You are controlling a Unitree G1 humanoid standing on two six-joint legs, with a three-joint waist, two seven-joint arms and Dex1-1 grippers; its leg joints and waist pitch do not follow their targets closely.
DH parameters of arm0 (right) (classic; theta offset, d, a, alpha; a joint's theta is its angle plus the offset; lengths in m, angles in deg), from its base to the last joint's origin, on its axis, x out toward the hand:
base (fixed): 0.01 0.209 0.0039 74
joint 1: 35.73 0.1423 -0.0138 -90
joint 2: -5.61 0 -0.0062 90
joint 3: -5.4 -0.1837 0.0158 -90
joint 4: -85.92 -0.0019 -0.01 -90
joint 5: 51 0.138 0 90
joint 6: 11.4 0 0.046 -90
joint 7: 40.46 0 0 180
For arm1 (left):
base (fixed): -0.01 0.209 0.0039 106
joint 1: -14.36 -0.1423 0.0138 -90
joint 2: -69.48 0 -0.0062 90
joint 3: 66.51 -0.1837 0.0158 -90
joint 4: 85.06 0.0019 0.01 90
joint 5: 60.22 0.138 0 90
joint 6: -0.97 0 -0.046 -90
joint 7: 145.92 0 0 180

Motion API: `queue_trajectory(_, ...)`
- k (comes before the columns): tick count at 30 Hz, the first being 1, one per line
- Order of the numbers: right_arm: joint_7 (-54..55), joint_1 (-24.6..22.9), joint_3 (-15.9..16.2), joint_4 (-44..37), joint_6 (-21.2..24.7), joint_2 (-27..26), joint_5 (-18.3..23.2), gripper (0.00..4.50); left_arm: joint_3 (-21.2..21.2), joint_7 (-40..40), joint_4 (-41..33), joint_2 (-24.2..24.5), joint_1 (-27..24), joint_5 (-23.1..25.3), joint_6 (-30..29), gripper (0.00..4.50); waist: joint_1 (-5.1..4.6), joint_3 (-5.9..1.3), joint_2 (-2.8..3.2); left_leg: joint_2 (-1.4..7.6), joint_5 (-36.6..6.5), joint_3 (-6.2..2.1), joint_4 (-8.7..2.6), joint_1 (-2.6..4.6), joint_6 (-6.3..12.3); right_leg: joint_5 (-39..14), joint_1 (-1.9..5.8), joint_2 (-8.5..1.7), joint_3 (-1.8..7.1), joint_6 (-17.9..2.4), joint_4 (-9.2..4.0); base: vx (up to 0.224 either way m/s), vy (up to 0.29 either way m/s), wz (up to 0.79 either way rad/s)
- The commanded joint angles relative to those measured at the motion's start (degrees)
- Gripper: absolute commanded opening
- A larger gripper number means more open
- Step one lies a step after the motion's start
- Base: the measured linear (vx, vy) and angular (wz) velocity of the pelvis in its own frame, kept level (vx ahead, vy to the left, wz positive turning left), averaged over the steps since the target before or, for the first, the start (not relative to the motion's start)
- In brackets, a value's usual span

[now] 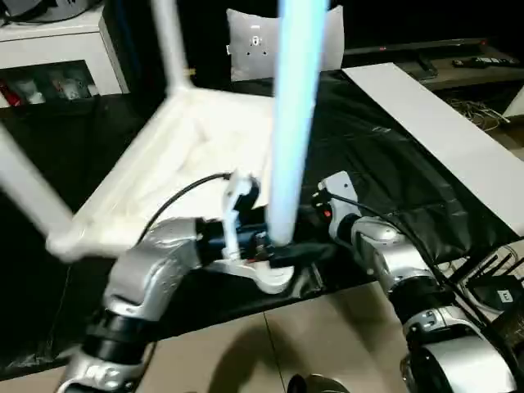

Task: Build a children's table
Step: Rotate table base

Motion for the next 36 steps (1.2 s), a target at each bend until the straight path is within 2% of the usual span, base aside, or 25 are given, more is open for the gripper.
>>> queue_trajectory(1,0.64,1.51,1.17,0.85,-1.14,-1.46,-0.5,4.5,-1.08,-2.04,1.34,-1.45,1.86,1.77,2.48,4.46,0.63,-4.47,-0.38,0.01,-5.95,0.99,-3.86,-1.38,4.36,-22.73,4.93,-2.8,2.49,-7.96,-4.6,0.0,0.0,0.0)
queue_trajectory(4,3.19,1.61,-1.03,1.67,-1.93,0.61,-0.87,4.5,0.03,-6.7,4.95,-1.26,3.25,6.83,7.69,4.46,0.75,-4.6,-0.65,-0.17,-5.36,1.03,-3.75,-1.43,4.42,-22.18,5.05,-2.66,2.43,-7.43,-4.61,0.0,0.0,0.0)
queue_trajectory(8,3.15,-0.05,-3.34,-0.58,-2.39,3.38,-0.01,4.5,-0.15,-8.2,5.97,1.17,3.22,9.99,9.59,4.46,1.38,-4.65,-0.73,-0.01,-4.51,1.03,-3.8,-1.37,4.73,-21.29,5.08,-2.7,2.54,-6.81,-4.3,0.0,0.0,0.0)
queue_trajectory(12,-2.52,-5.32,-4.78,-8.79,-1.39,8.07,1.96,4.5,-0.42,-5.83,6.45,4.92,1.21,11.45,11.27,4.46,1.86,-4.49,-0.73,-0.13,-5.6,1.18,-3.81,-1.29,5.04,-22.33,4.97,-2.53,2.48,-6.15,-4.54,0.0,0.0,0.0)
queue_trajectory(13,-4.69,-7.05,-4.83,-11.45,-0.83,9.44,2.62,4.5,-0.68,-3.99,6.11,5.93,0.31,11.21,11.63,4.46,1.93,-4.42,-0.83,-0.15,-6.41,1.15,-3.83,-1.29,5.04,-23.97,4.95,-2.59,2.47,-5.09,-4.73,0.0,0.0,0.0)
queue_trajectory(18,-9.86,-10.58,-4.18,-17.2,0.05,12.15,4.1,4.5,-2.18,-0.52,6.32,8.76,-1.1,11.9,12.71,4.46,1.95,-4.31,-0.9,-0.33,-7.9,1.16,-3.82,-1.14,5.34,-28.77,4.54,-2.44,2.18,-3.14,-5.63,0.0,0.0,0.0)
queue_trajectory(19,-13.72,-12.99,-3.59,-21.34,0.7,14.31,5.45,4.5,-3.53,1.91,7.34,10.87,-1.62,12.86,13.9,4.46,1.95,-4.3,-0.45,-0.33,-8.08,1.08,-3.86,-1.08,5.06,-29.54,4.48,-2.51,2.09,-3.17,-5.66,0.0,0.0,0.0)
queue_trajectory(20,-15.56,-14.18,-3.27,-23.49,1.15,15.4,6.05,4.5,-4.06,3.06,7.89,11.82,-1.78,13.12,14.35,4.46,2.03,-4.26,-0.62,-0.45,-8.26,1.12,-3.84,-0.99,5.39,-29.93,4.46,-2.3,2.02,-2.61,-6.1,0.0,0.0,0.0)
queue_trajectory(21,-17.34,-15.3,-2.96,-25.49,1.33,16.46,6.64,4.5,-4.72,3.76,8.89,12.86,-1.71,14.09,15.26,4.46,2.32,-4.21,-0.55,-0.05,-8.79,1.04,-4.01,-0.74,5.74,-29.64,4.3,-2.38,2.25,-2.25,-5.92,0.0,0.0,0.0)
queue_trajectory(23,-20.58,-17.29,-2.5,-29.4,2.23,18.4,8.02,4.5,-5.99,4.42,12.64,14.86,-0.76,17.25,18.6,4.19,2.41,-4.4,-0.51,-0.15,-8.2,0.94,-4.07,-0.93,5.89,-27.81,4.48,-2.24,2.13,-2.39,-5.65,0.0,0.0,0.0)
queue_trajectory(24,-21.15,-17.72,-2.43,-30.25,2.38,18.75,8.21,4.5,-6.2,4.57,13.41,15.22,-0.54,17.88,19.28,4.19,2.42,-4.32,-0.52,-0.24,-8.09,0.93,-4.13,-1.01,6.15,-27.75,4.51,-2.08,2.04,-2.18,-5.93,0.0,0.0,0.0)
queue_trajectory(25,-23.7,-19.4,-1.98,-33.85,3.34,20.06,9.28,4.5,-7.08,5.32,16.72,16.79,0.46,20.47,21.49,4.08,2.47,-4.45,-0.6,-0.1,-7.79,0.92,-4.09,-1.01,5.8,-27.0,4.56,-2.31,2.15,-2.41,-5.56,0.0,0.0,0.0)
queue_trajectory(26,-24.91,-20.06,-1.69,-35.34,3.92,20.59,9.86,4.5,-7.47,5.94,17.96,17.48,0.86,21.39,22.35,4.08,2.55,-4.32,-0.55,-0.26,-7.8,0.89,-4.17,-1.09,6.15,-27.48,4.59,-2.11,2.08,-1.97,-6.0,0.0,0.0,0.0)
queue_trajectory(27,-25.6,-20.37,-1.5,-36.09,4.31,20.86,10.21,4.5,-7.69,6.36,18.68,17.86,1.1,21.86,22.82,3.98,2.6,-4.47,-0.55,-0.07,-7.88,0.83,-4.17,-0.99,6.08,-27.0,4.59,-2.3,2.23,-1.92,-5.72,0.0,0.0,0.0)
queue_trajectory(30,-27.88,-21.11,-0.66,-38.33,5.19,21.8,10.9,4.5,-7.45,7.15,21.58,18.21,2.5,21.76,24.15,3.76,2.67,-4.46,-0.76,-0.1,-7.62,0.89,-4.1,-1.13,5.4,-27.67,4.61,-2.59,2.17,-2.8,-5.74,0.0,0.0,0.0)
queue_trajectory(31,-28.49,-21.29,-0.34,-38.99,5.54,22.14,11.16,4.5,-7.34,7.47,22.44,18.23,2.98,21.46,24.52,3.72,2.81,-4.37,-0.7,-0.27,-7.65,0.95,-4.06,-1.13,5.46,-28.5,4.6,-2.56,2.14,-2.59,-5.92,0.0,0.0,0.0)
queue_trajectory(34,-31.47,-21.7,0.47,-41.49,8.12,23.08,13.58,4.5,-7.21,11.71,23.83,18.17,3.98,19.18,23.14,3.32,3.03,-4.48,-0.76,-0.15,-7.4,0.9,-4.06,-1.16,5.33,-28.62,4.67,-2.81,2.24,-2.67,-5.78,0.0,0.0,0.0)
queue_trajectory(35,-32.04,-21.83,0.64,-42.04,8.63,23.31,13.93,4.5,-7.15,12.36,24.44,18.05,4.2,19.04,23.32,3.32,3.09,-4.49,-0.68,-0.05,-7.33,0.87,-4.11,-1.12,5.33,-28.31,4.62,-2.79,2.24,-2.81,-5.8,0.0,0.0,0.0)
queue_trajectory(36,-32.98,-21.86,0.89,-42.53,9.33,23.68,14.38,4.5,-7.1,13.11,25.02,17.86,4.51,18.75,23.13,3.18,3.08,-4.47,-0.82,-0.06,-7.21,0.9,-4.06,-1.22,5.34,-28.1,4.63,-2.77,2.26,-2.84,-5.79,0.0,0.0,0.0)
